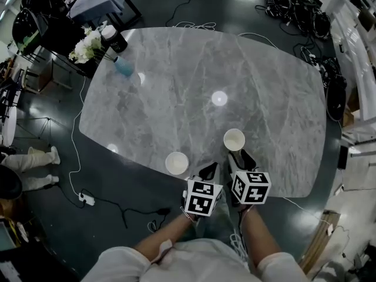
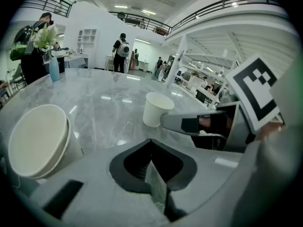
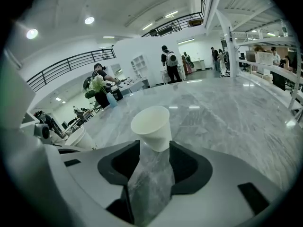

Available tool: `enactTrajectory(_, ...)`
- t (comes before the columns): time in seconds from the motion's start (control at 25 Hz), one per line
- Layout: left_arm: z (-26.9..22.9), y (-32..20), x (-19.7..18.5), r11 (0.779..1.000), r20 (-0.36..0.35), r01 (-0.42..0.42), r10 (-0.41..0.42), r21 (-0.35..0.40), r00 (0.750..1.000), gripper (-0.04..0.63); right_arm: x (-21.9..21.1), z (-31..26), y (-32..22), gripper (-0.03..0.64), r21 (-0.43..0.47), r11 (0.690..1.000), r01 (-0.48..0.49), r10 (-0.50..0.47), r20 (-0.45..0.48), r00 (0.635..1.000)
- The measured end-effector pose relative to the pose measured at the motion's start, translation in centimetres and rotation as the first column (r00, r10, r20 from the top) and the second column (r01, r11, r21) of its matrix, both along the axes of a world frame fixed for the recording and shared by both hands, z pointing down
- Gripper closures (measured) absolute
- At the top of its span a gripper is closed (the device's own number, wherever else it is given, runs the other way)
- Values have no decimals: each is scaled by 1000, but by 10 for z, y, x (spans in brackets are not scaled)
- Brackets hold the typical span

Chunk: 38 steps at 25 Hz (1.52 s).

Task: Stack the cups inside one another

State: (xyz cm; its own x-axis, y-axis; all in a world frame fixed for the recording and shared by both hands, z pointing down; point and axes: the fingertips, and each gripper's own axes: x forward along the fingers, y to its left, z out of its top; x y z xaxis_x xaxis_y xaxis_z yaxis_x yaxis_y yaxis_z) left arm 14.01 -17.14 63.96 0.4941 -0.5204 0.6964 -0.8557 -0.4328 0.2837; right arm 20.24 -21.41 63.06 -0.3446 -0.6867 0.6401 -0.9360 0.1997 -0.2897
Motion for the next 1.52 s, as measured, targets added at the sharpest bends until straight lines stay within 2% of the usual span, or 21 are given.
enactTrajectory(0.36,6,-1,-2,999,-2,18,-18,-27,1000,600,-8,9,-16,411,-3,999,37,-38,-23,999)
enactTrajectory(0.96,13,-1,-4,998,1,31,-31,-48,1000,600,-7,12,-25,410,9,999,38,-38,-46,998)
enactTrajectory(1.52,-7,-9,11,1000,-36,2,-2,5,999,600,10,-12,-21,410,46,999,-8,11,-56,998)
